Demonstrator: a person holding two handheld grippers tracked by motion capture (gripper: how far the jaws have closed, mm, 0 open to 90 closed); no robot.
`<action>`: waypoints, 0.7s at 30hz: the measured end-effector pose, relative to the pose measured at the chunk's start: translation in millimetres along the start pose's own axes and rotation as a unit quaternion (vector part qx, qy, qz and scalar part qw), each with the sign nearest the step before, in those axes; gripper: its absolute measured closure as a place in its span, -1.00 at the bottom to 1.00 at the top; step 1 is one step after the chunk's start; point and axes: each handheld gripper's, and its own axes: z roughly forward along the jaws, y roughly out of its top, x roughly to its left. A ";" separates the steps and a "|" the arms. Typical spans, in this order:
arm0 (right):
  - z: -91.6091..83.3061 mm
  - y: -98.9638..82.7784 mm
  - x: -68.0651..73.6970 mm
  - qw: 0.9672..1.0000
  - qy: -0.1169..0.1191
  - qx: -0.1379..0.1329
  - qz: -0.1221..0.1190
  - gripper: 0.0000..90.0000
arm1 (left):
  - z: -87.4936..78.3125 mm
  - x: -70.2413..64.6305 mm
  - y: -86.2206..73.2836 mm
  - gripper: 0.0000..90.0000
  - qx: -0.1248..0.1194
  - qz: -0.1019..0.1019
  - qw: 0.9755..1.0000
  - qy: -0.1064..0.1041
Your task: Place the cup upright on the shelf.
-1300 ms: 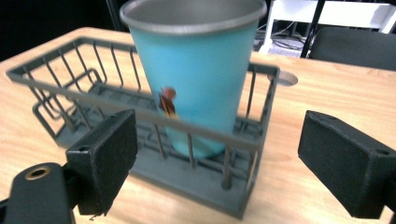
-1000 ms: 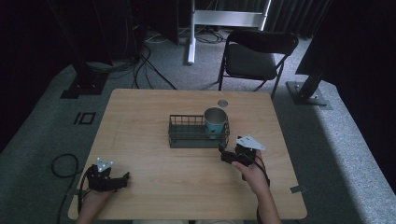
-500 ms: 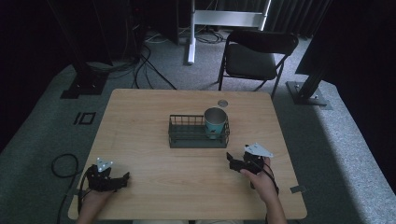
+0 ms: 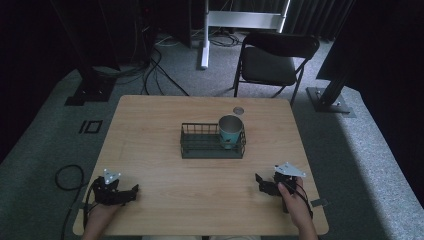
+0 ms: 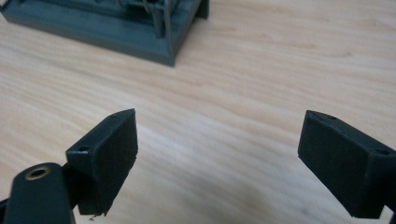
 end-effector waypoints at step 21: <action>-17.7 -23.3 -28.5 0.997 0.044 0.057 -0.016 -0.70 | 0.0 0.0 0.0 -0.97 0.000 0.000 1.000 0.000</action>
